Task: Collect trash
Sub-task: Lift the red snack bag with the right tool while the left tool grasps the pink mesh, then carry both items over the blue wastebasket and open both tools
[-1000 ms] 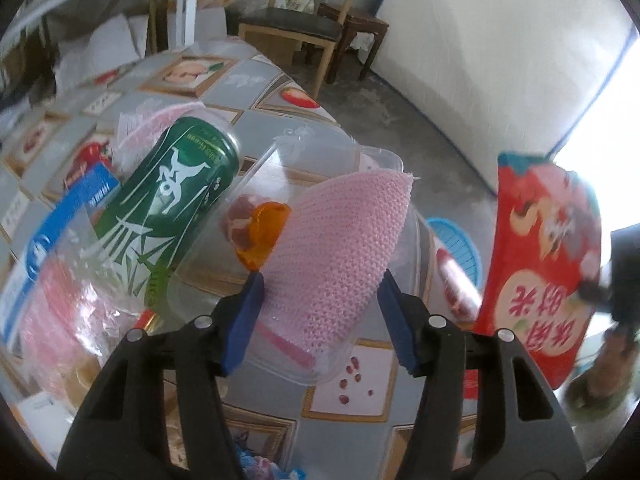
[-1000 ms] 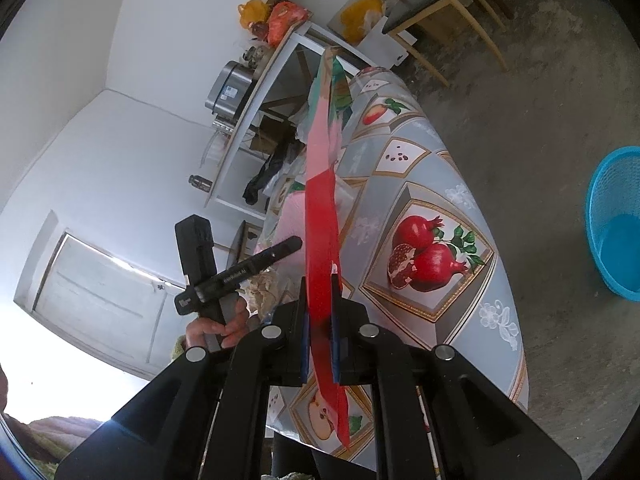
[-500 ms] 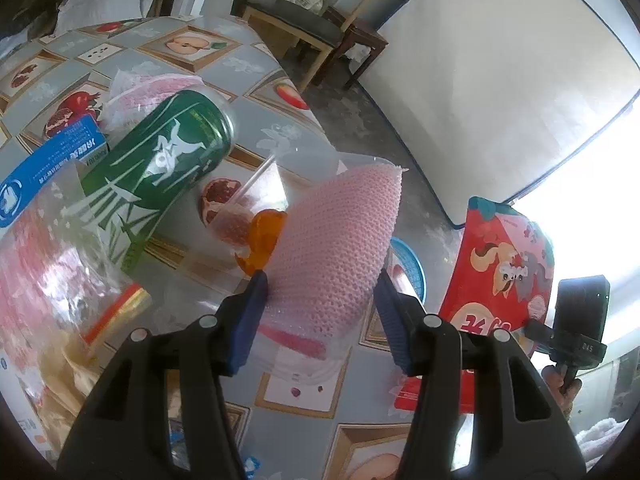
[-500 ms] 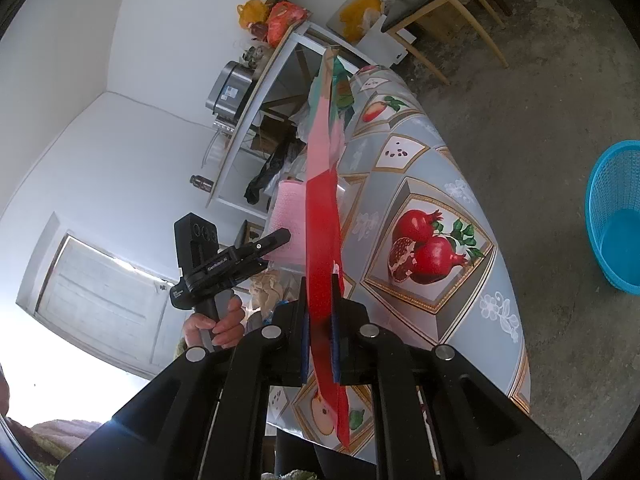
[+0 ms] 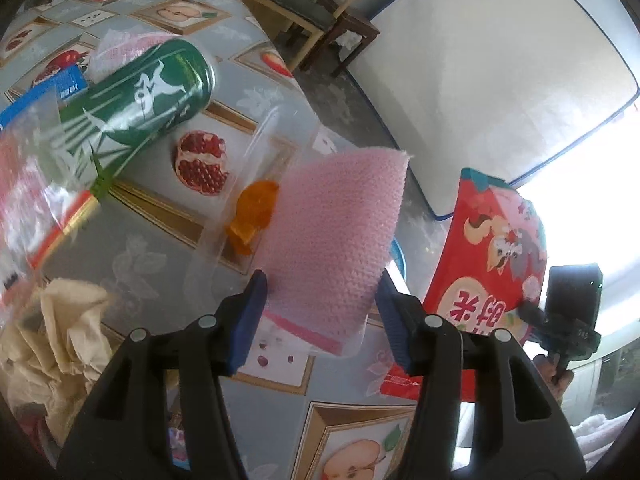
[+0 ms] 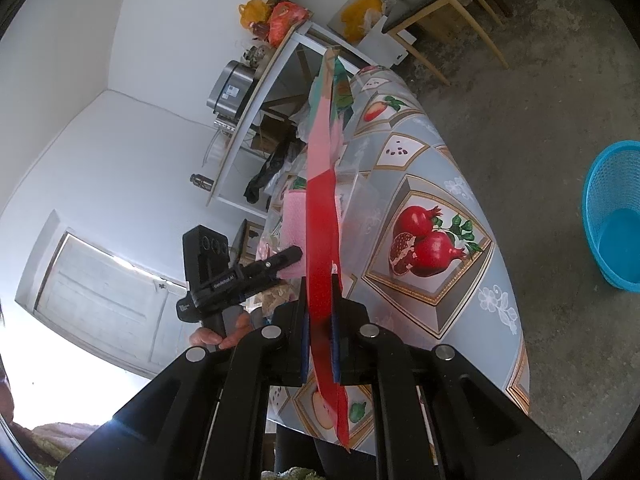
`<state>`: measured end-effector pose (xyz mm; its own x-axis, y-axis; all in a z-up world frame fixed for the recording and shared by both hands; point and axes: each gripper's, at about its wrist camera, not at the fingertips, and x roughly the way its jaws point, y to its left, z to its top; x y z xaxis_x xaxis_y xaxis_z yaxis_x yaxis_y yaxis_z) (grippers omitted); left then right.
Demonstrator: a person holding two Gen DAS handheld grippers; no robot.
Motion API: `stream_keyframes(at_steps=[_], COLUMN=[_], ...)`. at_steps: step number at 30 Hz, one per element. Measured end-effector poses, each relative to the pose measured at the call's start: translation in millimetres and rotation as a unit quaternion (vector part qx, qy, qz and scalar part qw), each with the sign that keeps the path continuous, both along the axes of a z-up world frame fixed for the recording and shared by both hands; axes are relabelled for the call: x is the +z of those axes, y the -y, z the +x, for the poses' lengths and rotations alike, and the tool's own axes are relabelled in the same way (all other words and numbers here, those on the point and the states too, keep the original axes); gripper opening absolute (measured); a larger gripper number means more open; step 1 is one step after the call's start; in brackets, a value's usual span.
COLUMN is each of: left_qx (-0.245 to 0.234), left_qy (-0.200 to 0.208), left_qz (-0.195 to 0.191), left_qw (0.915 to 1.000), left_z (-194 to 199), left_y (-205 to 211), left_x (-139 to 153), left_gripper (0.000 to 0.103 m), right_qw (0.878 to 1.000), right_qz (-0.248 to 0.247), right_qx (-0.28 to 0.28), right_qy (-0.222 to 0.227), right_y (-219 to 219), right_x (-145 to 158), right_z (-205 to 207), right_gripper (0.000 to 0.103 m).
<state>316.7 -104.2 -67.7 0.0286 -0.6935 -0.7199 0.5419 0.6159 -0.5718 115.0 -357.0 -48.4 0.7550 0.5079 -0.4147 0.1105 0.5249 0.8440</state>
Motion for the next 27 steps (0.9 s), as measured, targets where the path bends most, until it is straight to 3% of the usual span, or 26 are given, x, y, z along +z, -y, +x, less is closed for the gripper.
stream_keyframes(at_steps=[4,8,12,17,22,27], left_qx=[0.009,0.016,0.027,0.040,0.034,-0.035], left_qy=[0.016,0.065,0.122,0.182,0.227,0.206], left_qz=[0.010,0.039,0.074,0.086,0.055,0.016], left_qw=[0.9998,0.9970,0.9894,0.9787,0.9717,0.9778], left_z=[-3,-12,-24,-41,-62,-81], left_y=[2,7,12,15,30,100], left_x=[2,12,28,57,94,111], left_gripper=[0.049,0.040,0.036,0.034,0.034,0.034], right_qw=[1.000,1.000,0.999,0.997,0.987,0.973], right_qz=[-0.007,-0.023,-0.041,-0.058,-0.100,-0.137], right_qx=[-0.004,-0.013,-0.024,-0.054,-0.121,-0.188], right_qy=[-0.001,0.002,0.011,0.023,0.027,-0.010], right_y=[0,1,3,16,48,81], right_x=[2,8,17,29,48,46], right_z=[-3,-8,-13,-27,-56,-82], right_gripper=[0.009,0.009,0.008,0.008,0.008,0.008])
